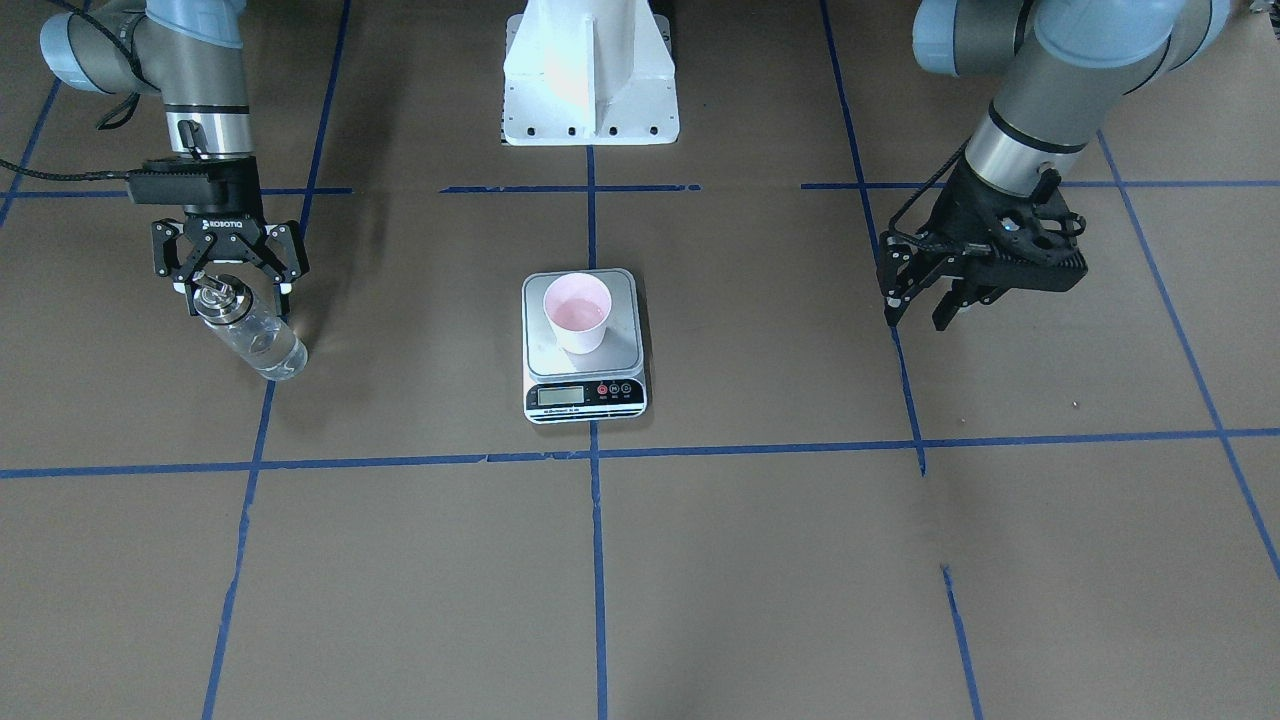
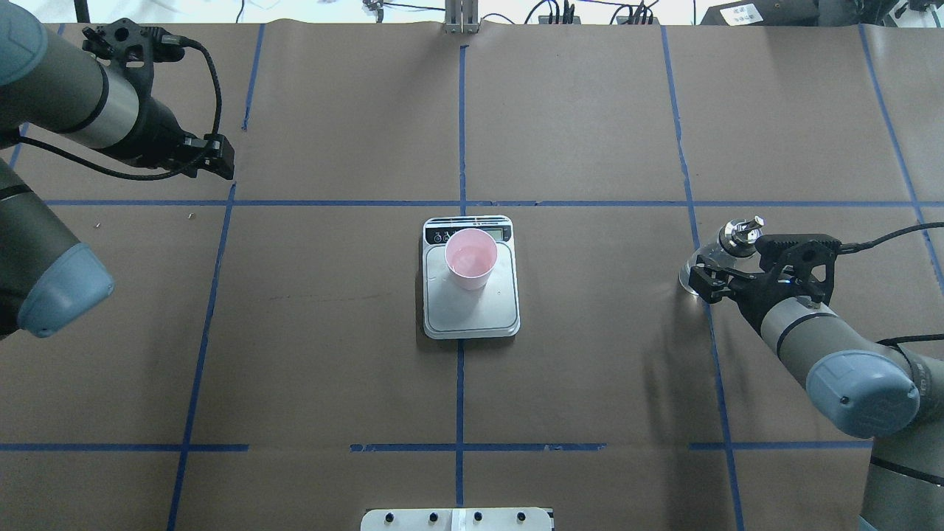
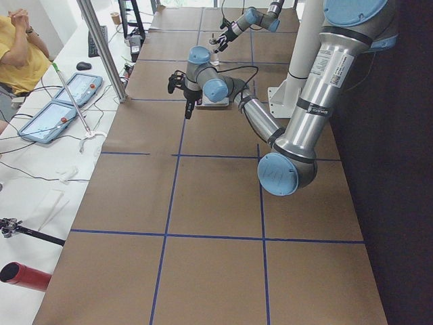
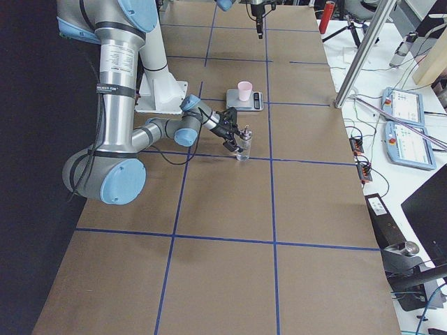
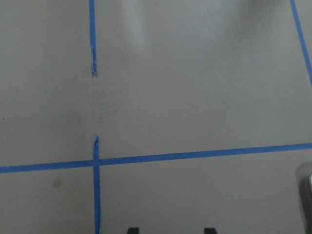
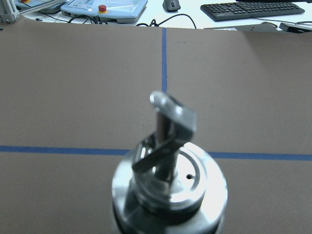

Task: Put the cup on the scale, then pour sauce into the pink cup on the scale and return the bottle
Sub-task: 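Grasp the glass dispenser's neck with the right gripper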

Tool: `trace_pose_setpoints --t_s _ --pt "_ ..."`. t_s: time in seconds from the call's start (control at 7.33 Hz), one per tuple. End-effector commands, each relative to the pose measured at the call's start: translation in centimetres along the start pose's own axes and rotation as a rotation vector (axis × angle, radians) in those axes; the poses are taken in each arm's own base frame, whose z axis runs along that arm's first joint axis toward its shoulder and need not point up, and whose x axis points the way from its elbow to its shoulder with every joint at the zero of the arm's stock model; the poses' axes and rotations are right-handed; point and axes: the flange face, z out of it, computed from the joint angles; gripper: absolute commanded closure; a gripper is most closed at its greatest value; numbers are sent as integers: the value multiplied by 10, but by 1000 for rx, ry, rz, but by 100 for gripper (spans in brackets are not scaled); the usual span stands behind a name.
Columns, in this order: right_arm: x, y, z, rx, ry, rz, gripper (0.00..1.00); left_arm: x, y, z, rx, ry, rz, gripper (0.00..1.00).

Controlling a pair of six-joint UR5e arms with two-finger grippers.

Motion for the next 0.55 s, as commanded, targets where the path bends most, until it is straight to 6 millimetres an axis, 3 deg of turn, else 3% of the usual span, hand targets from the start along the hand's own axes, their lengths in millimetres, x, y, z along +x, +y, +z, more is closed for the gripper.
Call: trace_pose_setpoints --t_s 0.0,0.27,0.41 --pt "-3 15 5 34 14 -8 0 -3 -2 -1 4 -4 -1 45" --pt "0 21 10 50 29 -20 0 -4 -2 -2 6 -4 -2 45" --pt "-10 18 10 56 15 -12 0 -3 -1 -2 5 -3 -1 45"
